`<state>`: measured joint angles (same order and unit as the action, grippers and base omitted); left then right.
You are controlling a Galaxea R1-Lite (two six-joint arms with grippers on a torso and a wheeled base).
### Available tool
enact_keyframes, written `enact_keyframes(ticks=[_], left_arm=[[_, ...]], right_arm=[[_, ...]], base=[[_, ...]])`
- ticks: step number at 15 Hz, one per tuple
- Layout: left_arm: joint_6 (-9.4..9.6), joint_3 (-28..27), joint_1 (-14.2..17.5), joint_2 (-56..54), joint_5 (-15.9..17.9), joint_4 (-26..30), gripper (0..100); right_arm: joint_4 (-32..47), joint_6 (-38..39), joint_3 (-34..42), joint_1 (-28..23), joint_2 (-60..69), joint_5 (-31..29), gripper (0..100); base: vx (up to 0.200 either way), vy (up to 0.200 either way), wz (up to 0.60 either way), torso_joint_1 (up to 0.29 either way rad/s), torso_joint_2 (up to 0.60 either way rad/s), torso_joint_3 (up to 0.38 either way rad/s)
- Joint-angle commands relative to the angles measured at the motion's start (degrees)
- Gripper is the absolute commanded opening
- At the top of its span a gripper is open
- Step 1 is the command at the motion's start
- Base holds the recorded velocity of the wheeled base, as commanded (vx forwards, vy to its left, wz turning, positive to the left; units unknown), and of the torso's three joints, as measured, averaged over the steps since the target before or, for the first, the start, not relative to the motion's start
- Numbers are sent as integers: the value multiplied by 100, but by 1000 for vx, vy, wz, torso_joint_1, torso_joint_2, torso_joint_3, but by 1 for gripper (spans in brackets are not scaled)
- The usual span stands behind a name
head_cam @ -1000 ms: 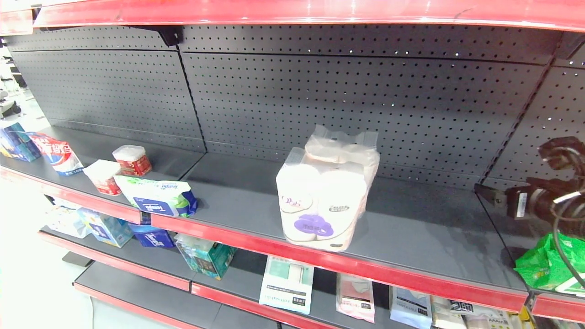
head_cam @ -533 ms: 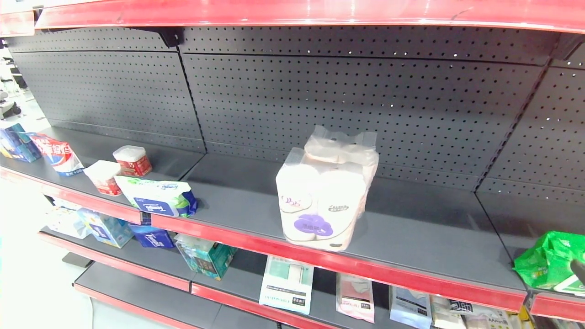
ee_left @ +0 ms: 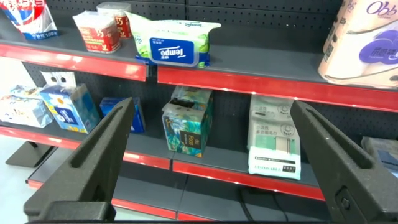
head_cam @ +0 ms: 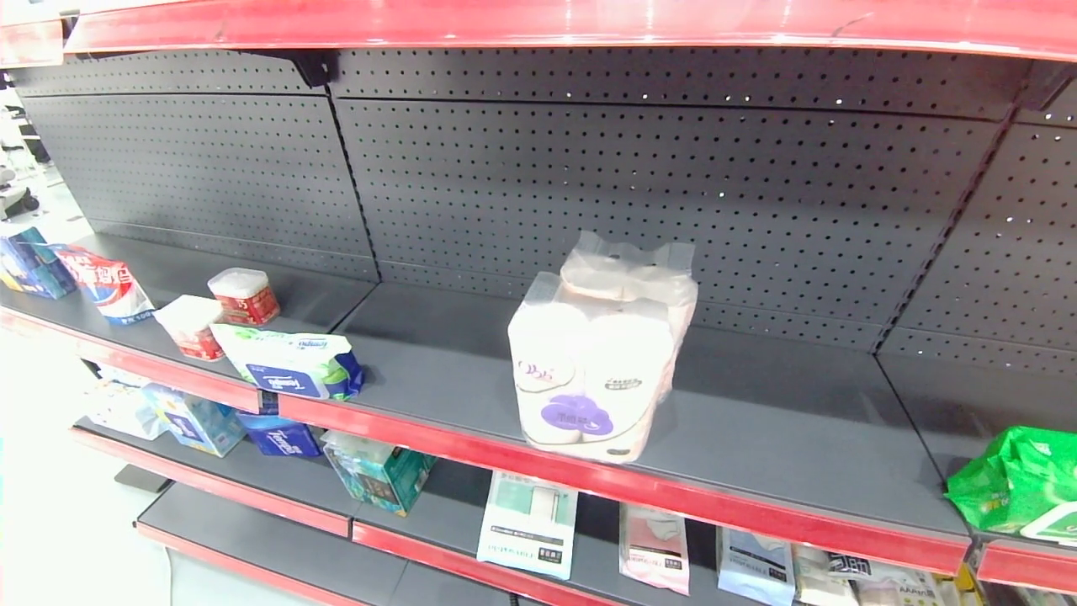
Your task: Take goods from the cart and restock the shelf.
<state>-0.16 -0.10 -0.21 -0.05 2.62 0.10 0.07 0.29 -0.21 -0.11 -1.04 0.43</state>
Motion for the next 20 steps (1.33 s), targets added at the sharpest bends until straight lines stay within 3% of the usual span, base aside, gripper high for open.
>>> enact_keyframes(ticks=[1,3,12,16,18,19,20], left_arm=[[-2,1,-6,5,2,-1,100],[-2,1,-6,5,2,-1,100],[-11,1,-6,5,2,-1,100],[-2,1,-6,40,2,-1,100],[218,-228,-6,128,195,-10,100],[-28,-1388,-85,1147,177,17,100],[-661,-2451,-67,2272,89,-27,100]], right_arm=[[1,-3,21,2,95,1,100],[1,6,21,2,95,1,100],[1,23,21,2,95,-16,100],[1,15,21,2,95,-16,100],[1,-3,21,2,95,-8,100],[1,-3,21,2,95,-8,100],[1,-3,21,2,95,-8,100]], base=[[0,0,0,0,0,0],[0,0,0,0,0,0],[0,0,-600,4,0,1],[0,0,0,0,0,0],[0,0,0,0,0,0],[0,0,0,0,0,0],[0,0,0,0,0,0]])
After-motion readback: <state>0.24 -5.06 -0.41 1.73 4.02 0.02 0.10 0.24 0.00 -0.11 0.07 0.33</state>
